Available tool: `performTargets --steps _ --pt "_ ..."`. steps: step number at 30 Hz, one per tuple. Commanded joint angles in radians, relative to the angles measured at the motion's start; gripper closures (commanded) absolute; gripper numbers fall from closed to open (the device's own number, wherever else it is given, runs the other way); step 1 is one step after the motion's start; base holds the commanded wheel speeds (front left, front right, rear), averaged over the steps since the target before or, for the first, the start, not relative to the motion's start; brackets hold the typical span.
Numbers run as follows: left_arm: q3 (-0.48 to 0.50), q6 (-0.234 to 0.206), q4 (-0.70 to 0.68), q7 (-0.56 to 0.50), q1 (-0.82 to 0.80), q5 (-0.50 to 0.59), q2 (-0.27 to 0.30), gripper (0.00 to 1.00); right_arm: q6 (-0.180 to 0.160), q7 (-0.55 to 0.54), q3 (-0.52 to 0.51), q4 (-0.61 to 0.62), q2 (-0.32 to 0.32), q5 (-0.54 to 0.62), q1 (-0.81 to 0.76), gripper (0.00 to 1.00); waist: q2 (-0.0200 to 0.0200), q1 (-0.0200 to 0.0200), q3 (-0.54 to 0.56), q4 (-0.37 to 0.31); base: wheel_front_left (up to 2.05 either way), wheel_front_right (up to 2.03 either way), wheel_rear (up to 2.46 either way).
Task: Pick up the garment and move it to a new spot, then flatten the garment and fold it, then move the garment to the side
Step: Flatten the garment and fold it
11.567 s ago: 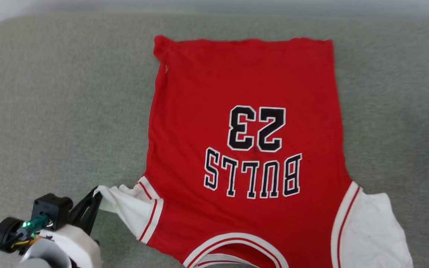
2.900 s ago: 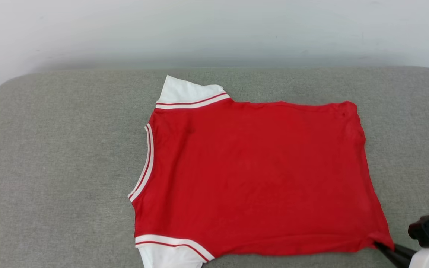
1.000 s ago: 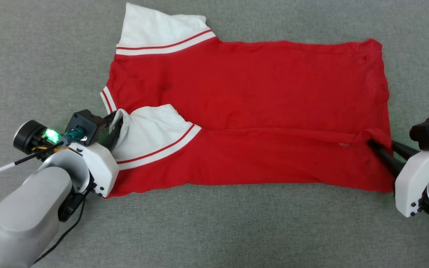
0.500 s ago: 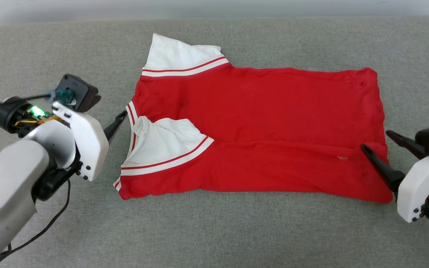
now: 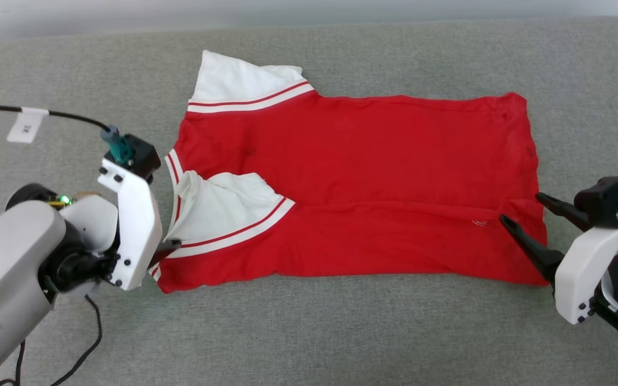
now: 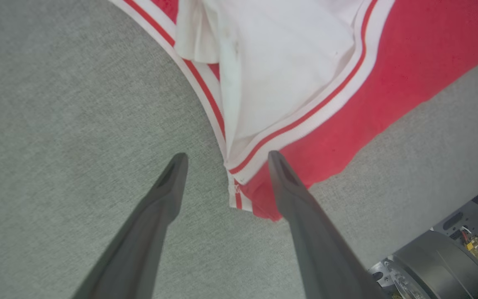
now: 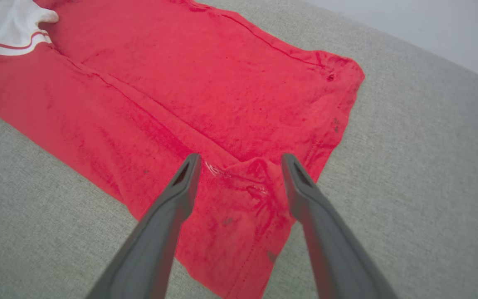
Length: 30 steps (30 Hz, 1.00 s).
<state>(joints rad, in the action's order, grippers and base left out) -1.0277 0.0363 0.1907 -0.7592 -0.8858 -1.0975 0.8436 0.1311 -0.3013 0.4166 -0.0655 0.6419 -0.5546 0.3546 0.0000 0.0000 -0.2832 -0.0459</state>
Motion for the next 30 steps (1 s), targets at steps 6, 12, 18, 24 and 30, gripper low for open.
performTargets --steps 6,12,18,24,30 --pt "-0.050 0.014 0.039 -0.047 0.056 -0.014 -0.009 0.00 -0.001 -0.011 0.022 -0.009 -0.011 -0.010 0.033 0.00 0.0000 0.0000 -0.018 -0.025 0.00 0.00 0.00" --pt "-0.108 0.033 0.098 -0.053 0.111 0.001 -0.041 0.02 -0.001 -0.007 0.038 -0.026 -0.009 -0.020 0.055 0.00 0.0000 0.0000 -0.030 -0.035 0.00 0.00 0.00" --pt "-0.110 0.060 0.120 -0.033 0.106 -0.002 -0.051 1.00 -0.001 -0.038 0.075 -0.021 0.039 -0.034 0.111 0.00 0.0000 0.0000 -0.014 -0.032 0.00 0.00 0.00" --pt "-0.100 0.075 0.088 -0.008 0.060 0.021 -0.030 1.00 -0.001 -0.167 0.133 0.033 0.159 -0.062 0.184 0.00 0.0000 0.0000 0.012 -0.017 0.00 0.00 0.00" --pt "-0.098 0.080 0.048 0.006 0.037 0.033 -0.025 1.00 -0.001 -0.366 0.171 0.065 0.256 -0.143 0.242 0.00 0.0000 0.0000 0.014 -0.001 0.00 0.00 0.00"
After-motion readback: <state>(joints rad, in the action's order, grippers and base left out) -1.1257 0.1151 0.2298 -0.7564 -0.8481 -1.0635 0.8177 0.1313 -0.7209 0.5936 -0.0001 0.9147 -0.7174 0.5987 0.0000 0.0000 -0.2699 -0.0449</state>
